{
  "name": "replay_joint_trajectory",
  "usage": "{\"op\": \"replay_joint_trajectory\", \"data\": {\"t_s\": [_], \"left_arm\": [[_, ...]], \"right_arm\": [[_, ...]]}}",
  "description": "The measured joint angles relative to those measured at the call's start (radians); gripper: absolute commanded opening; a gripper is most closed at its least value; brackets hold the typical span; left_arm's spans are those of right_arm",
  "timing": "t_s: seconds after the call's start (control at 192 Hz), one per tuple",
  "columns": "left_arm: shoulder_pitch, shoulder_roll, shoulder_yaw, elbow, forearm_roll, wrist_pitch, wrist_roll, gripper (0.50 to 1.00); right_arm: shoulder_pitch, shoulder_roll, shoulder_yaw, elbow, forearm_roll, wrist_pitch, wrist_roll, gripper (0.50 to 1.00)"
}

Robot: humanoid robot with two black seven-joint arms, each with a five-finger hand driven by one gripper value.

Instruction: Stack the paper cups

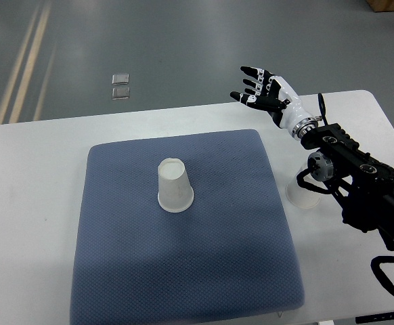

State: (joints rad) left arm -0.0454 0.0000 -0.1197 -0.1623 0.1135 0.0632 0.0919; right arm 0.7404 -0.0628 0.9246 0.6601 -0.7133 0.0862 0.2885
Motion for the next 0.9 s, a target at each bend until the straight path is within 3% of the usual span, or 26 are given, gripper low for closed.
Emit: {"op": "replay_joint_trajectory", "data": {"t_s": [0.49, 0.902], "left_arm": [[0.013, 0.000, 0.000, 0.000, 0.000, 0.000, -0.001, 1.000], [0.013, 0.000, 0.000, 0.000, -0.001, 0.000, -0.001, 1.000]], "right_arm": [[-0.001, 0.005, 0.016, -0.002, 0.021, 0.005, -0.005, 0.924], [-0.012, 0.004, 0.018, 0.001, 0.021, 0.090, 0.018, 0.921]]}}
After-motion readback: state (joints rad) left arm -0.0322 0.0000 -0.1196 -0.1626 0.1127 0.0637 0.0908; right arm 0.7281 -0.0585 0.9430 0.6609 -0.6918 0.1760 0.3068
